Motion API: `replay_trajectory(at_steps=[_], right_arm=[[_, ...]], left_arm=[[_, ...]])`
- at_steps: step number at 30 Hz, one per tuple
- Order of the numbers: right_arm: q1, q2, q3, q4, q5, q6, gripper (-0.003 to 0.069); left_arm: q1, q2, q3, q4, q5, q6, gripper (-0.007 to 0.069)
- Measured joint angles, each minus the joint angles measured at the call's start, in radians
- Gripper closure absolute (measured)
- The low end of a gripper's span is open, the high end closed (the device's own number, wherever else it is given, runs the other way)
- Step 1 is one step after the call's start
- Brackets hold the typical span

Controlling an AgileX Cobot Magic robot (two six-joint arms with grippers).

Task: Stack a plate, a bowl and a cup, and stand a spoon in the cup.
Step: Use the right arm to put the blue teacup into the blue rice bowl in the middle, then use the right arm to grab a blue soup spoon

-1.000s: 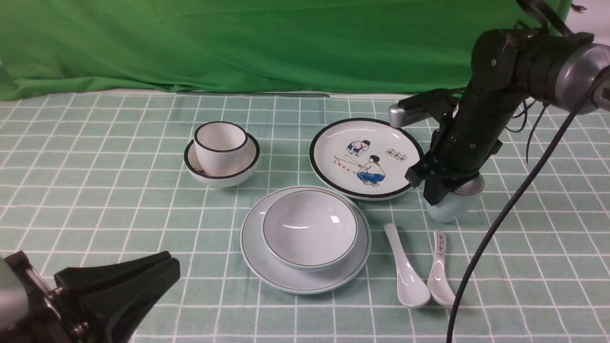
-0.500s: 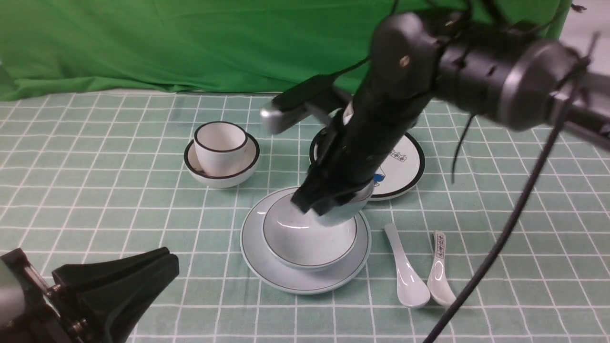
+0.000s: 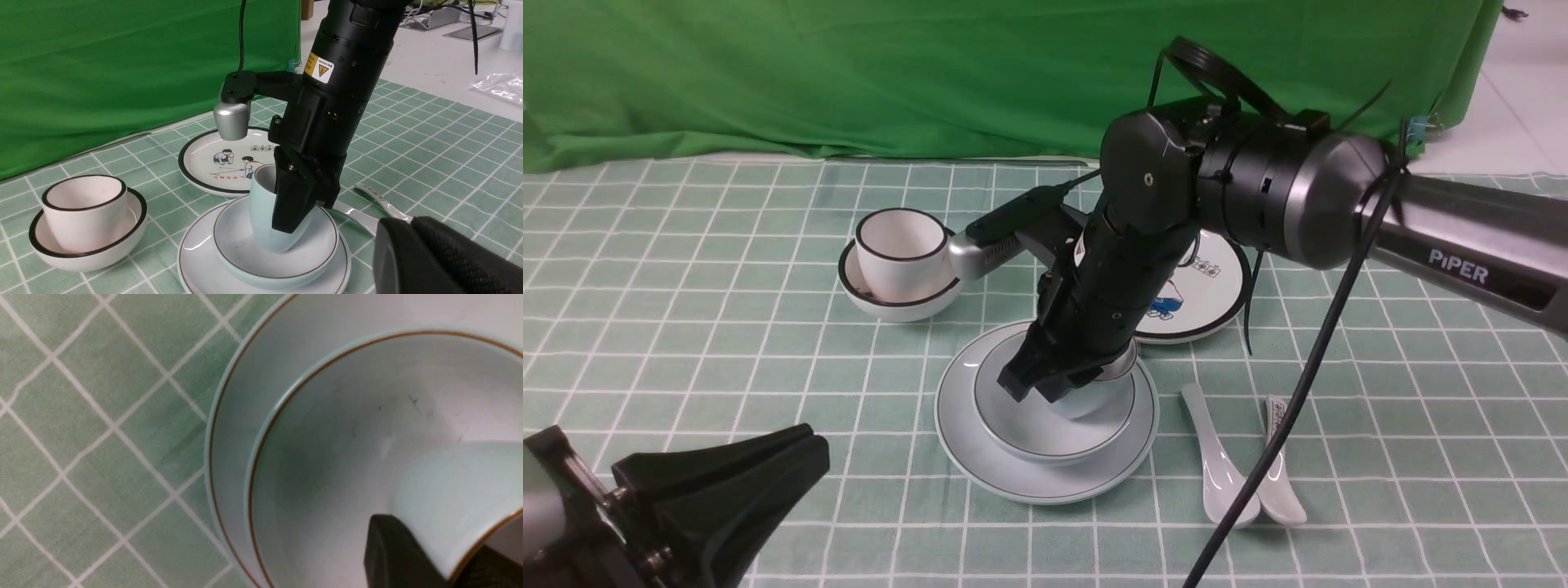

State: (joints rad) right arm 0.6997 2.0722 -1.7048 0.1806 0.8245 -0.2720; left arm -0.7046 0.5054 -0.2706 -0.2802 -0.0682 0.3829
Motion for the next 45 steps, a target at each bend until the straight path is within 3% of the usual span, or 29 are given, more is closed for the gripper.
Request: replay_trajectory(at_steps=[6,12,15,25,28,31,36,40,45], right_arm=[[0.000,0.007,-0.003,0.008,0.000,0.021,0.0527],[0.001,0.006,-0.003,0.007,0.001,0.036,0.0346],[0.001,-0.011,-0.002,0.004,0.002,0.041,0.0302],[0.001,-0.186,-0.002,-0.019,0.071,0.045,0.0290],[0.001,-0.265,-0.002,-0.091,0.173,0.054,0.0300],[-0.008,-0.347,0.026,-0.233,0.297,0.131,0.0357],[-0.100,-0.426,0.231,-0.330,0.282,0.256,0.0418],[-0.179,-0.431,0.410,-0.293,0.152,0.321,0.0393],[-0.235,-0.388,0.514,-0.054,-0.045,0.222,0.0356]], left_arm=[[0.000,0.000,0.000,0.000,0.000,0.000,0.0615],[0.000,0.000,0.000,0.000,0.000,0.000,0.0615],[0.000,0.000,0.000,0.000,0.000,0.000,0.0615],[0.000,0.000,0.000,0.004,0.000,-0.001,0.0613],[0.000,0.000,0.000,0.004,0.000,-0.001,0.0613],[0.000,0.000,0.000,0.004,0.000,-0.001,0.0613],[0.000,0.000,0.000,0.004,0.000,-0.001,0.0613],[0.000,0.000,0.000,0.004,0.000,-0.001,0.0613],[0.000,0.000,0.000,0.004,0.011,-0.001,0.0613]])
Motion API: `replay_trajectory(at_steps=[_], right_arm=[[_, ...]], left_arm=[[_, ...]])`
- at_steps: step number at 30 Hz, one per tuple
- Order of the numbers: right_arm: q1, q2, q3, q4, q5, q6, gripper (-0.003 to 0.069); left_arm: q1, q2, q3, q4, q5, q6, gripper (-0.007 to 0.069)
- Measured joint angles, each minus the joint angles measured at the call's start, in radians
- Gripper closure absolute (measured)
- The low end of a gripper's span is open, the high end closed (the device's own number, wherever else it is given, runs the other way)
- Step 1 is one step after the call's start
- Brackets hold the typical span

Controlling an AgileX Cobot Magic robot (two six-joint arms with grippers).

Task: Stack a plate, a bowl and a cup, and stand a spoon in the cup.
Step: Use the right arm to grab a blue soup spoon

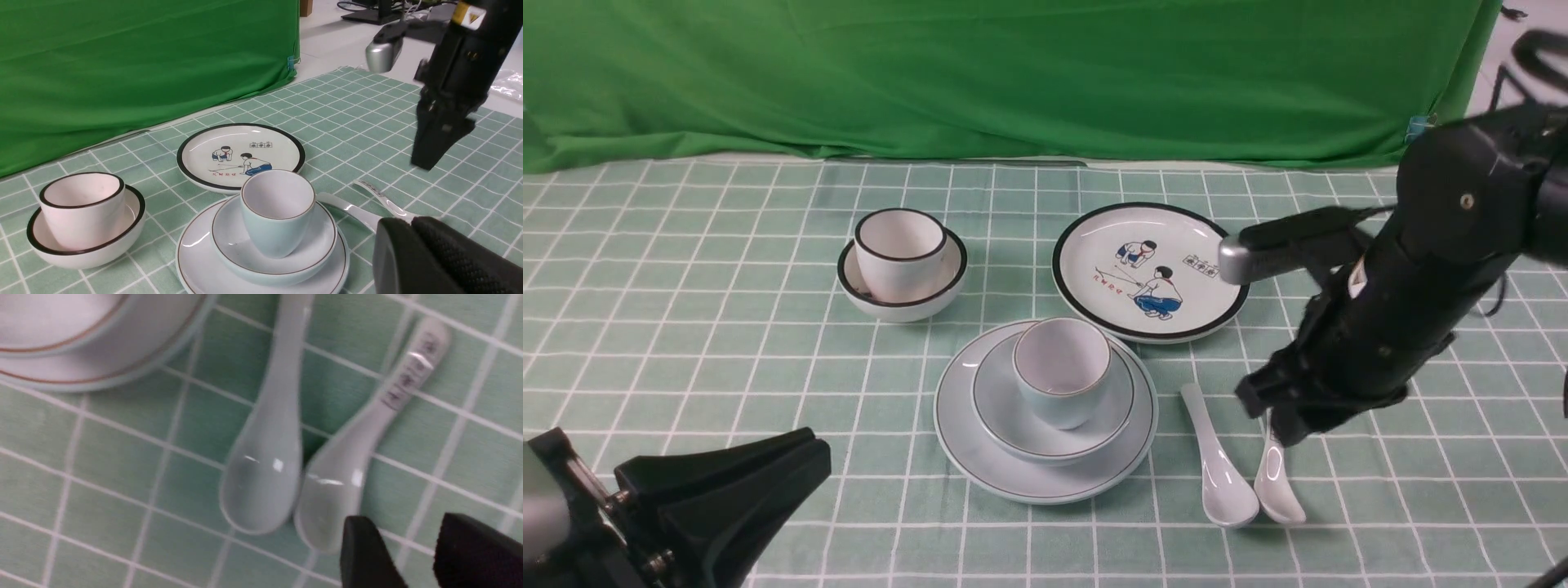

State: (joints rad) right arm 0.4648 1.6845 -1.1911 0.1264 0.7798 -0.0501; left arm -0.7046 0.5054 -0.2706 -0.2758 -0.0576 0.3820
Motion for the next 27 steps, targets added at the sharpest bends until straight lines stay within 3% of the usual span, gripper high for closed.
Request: replay_trajectory(at_steps=[3,9,27], right_arm=[[0.000,0.040,0.000,0.068,-0.089,-0.046,0.0332],[0.000,0.129,-0.001,0.084,-0.210,-0.081,0.0293],[-0.002,0.261,-0.013,0.080,-0.352,-0.109,0.0291]], left_arm=[[0.000,0.000,0.000,0.000,0.005,0.000,0.0613],[0.000,0.000,0.000,0.000,0.005,0.000,0.0613],[0.000,0.000,0.000,0.002,0.005,0.000,0.0612]])
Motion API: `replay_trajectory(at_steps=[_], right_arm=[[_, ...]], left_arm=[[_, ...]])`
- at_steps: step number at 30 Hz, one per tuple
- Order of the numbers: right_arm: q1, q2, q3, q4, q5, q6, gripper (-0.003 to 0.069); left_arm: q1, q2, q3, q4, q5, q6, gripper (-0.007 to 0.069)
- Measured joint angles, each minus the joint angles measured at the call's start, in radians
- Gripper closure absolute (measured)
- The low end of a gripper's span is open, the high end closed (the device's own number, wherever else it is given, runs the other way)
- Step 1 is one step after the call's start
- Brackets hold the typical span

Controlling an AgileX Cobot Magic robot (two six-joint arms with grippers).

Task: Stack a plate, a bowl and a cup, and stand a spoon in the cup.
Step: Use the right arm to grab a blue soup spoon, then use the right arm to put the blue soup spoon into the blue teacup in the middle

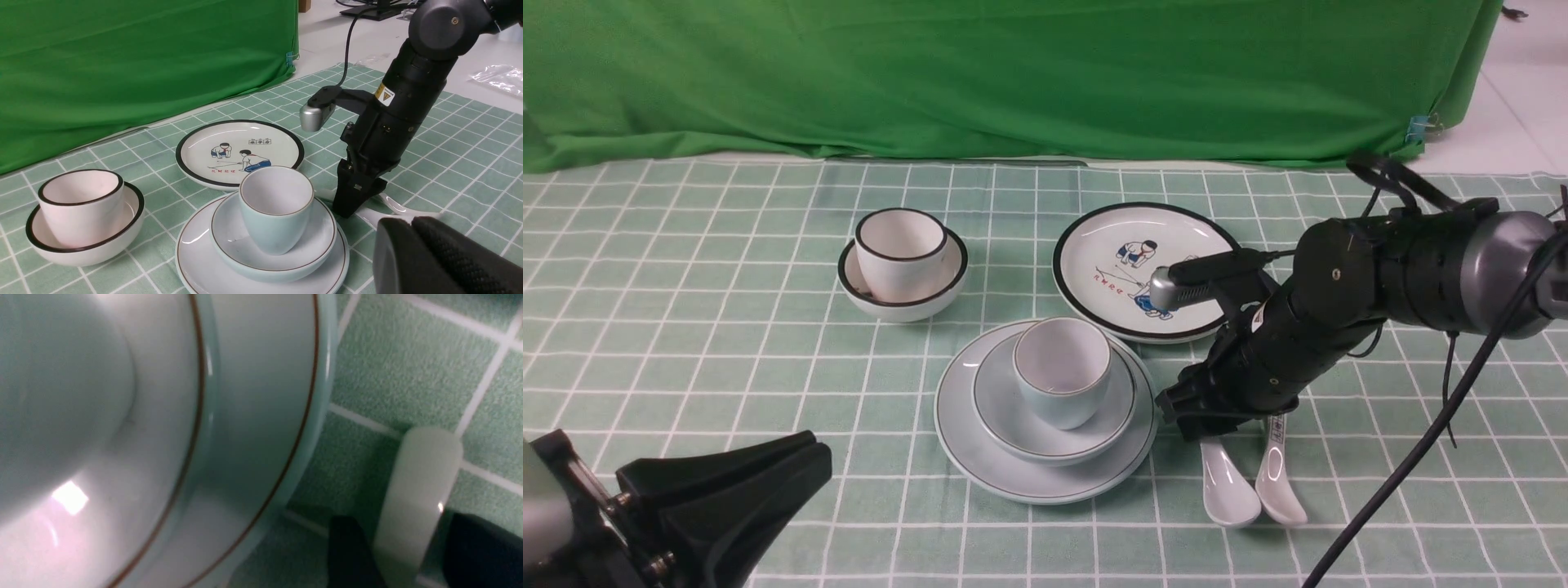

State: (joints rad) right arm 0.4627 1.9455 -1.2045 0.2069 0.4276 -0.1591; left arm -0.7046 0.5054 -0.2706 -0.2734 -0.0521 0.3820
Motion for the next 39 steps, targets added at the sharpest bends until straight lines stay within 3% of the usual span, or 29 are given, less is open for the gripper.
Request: replay_trajectory(at_steps=[6,8,11,19,22,27,29,32,33,36,39], right_arm=[[0.000,0.007,-0.007,-0.003,0.004,-0.008,0.0305],[-0.001,0.007,-0.007,-0.007,0.007,-0.011,0.0358],[-0.001,0.006,-0.007,-0.011,0.013,-0.012,0.0502],[-0.001,-0.154,0.002,0.002,0.112,-0.025,0.0493],[0.012,-0.294,0.050,0.003,0.066,-0.043,0.0493],[0.108,-0.510,0.247,0.036,-0.326,-0.053,0.0493],[0.218,-0.574,0.395,0.049,-0.671,-0.054,0.0493],[0.321,-0.566,0.501,0.053,-1.027,-0.049,0.0493],[0.326,-0.562,0.505,0.053,-1.027,-0.048,0.0493],[0.359,-0.478,0.523,-0.001,-1.263,-0.004,0.0493],[0.359,-0.398,0.507,-0.038,-1.372,0.015,0.0493]], left_arm=[[0.000,0.000,0.000,0.001,0.000,-0.002,0.0612],[0.000,0.000,0.000,0.001,0.000,-0.001,0.0612],[0.000,0.000,0.000,0.001,0.000,-0.001,0.0612],[0.000,0.000,0.000,0.001,0.002,-0.001,0.0612],[0.000,0.000,0.000,0.001,0.007,-0.001,0.0612],[0.000,0.000,0.000,0.001,0.007,-0.001,0.0612],[0.000,0.000,0.000,0.001,0.007,0.000,0.0612],[0.000,0.000,0.000,0.001,0.007,0.000,0.0612],[0.000,0.000,0.000,0.001,0.007,0.000,0.0612],[0.000,0.000,0.000,0.001,0.007,0.000,0.0612],[0.000,0.000,0.000,0.001,0.007,0.000,0.0612]])
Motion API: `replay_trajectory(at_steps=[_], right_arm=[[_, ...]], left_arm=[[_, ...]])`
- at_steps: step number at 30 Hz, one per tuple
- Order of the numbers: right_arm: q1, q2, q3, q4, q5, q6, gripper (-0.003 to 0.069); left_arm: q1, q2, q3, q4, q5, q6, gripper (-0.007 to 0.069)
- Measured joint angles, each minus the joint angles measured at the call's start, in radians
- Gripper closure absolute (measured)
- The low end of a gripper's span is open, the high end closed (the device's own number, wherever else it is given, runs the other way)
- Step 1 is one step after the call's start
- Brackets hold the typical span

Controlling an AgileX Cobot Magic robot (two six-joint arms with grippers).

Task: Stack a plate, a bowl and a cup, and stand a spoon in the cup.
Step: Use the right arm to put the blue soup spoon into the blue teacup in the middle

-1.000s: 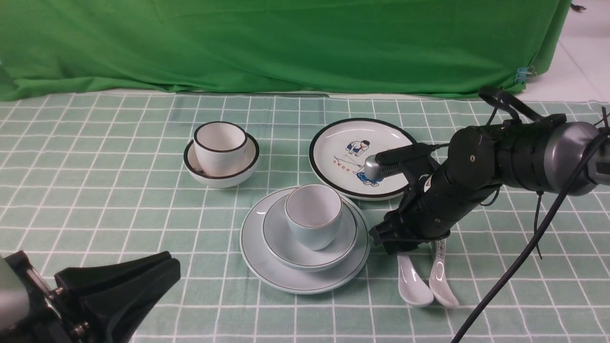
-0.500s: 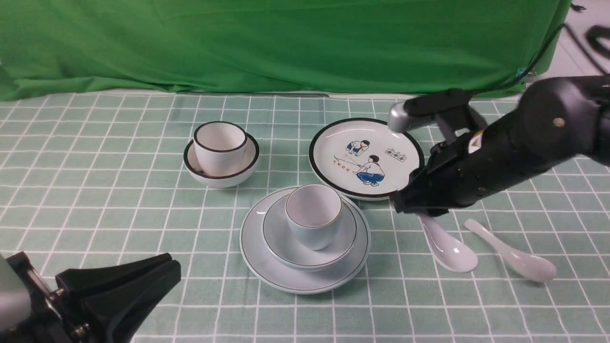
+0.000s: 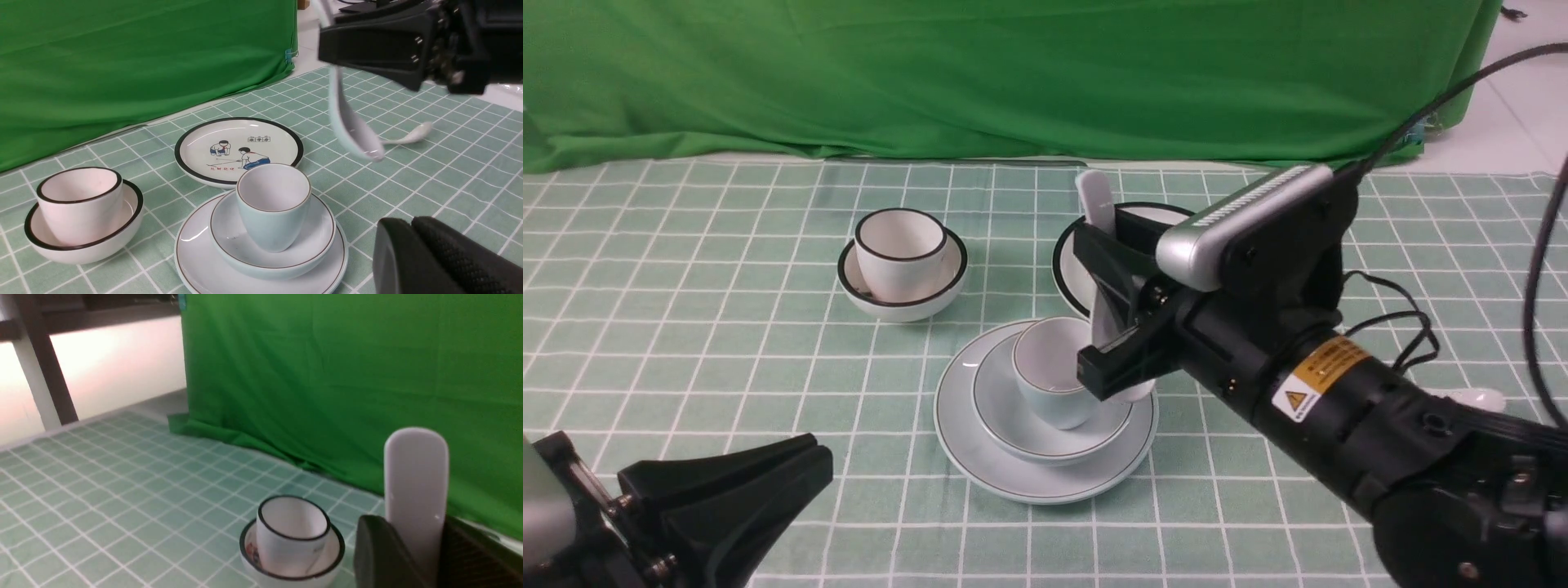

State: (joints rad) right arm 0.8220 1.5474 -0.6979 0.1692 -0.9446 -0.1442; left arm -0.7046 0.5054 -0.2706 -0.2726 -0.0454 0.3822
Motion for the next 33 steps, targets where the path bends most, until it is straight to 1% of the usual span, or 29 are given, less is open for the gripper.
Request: replay_trajectory(at_steps=[2,5,11,26,29,32,33], right_arm=[[0.000,0.062,-0.030,-0.009,-0.038,0.004,0.0493],[0.000,0.139,-0.092,-0.028,-0.051,0.005,0.0493],[-0.005,0.238,-0.187,-0.049,-0.044,0.007,0.0493],[-0.049,0.340,-0.199,-0.047,-0.036,0.020,0.0493],[-0.051,0.357,-0.198,-0.045,-0.035,0.034,0.0464],[-0.051,0.361,-0.198,-0.045,-0.035,0.037,0.0411],[-0.051,0.361,-0.198,-0.045,-0.036,0.038,0.0407]], left_arm=[[0.000,0.000,0.000,0.000,0.000,0.000,0.0612],[0.000,0.000,0.000,0.000,0.000,0.000,0.0612],[0.000,0.000,0.000,0.000,0.000,0.000,0.0612],[0.000,0.000,0.000,0.000,0.000,0.000,0.0612],[0.000,0.000,0.000,0.000,0.000,0.000,0.0612],[0.000,0.000,0.000,0.000,0.000,0.000,0.0612],[0.000,0.000,0.000,0.000,0.000,0.000,0.0612]])
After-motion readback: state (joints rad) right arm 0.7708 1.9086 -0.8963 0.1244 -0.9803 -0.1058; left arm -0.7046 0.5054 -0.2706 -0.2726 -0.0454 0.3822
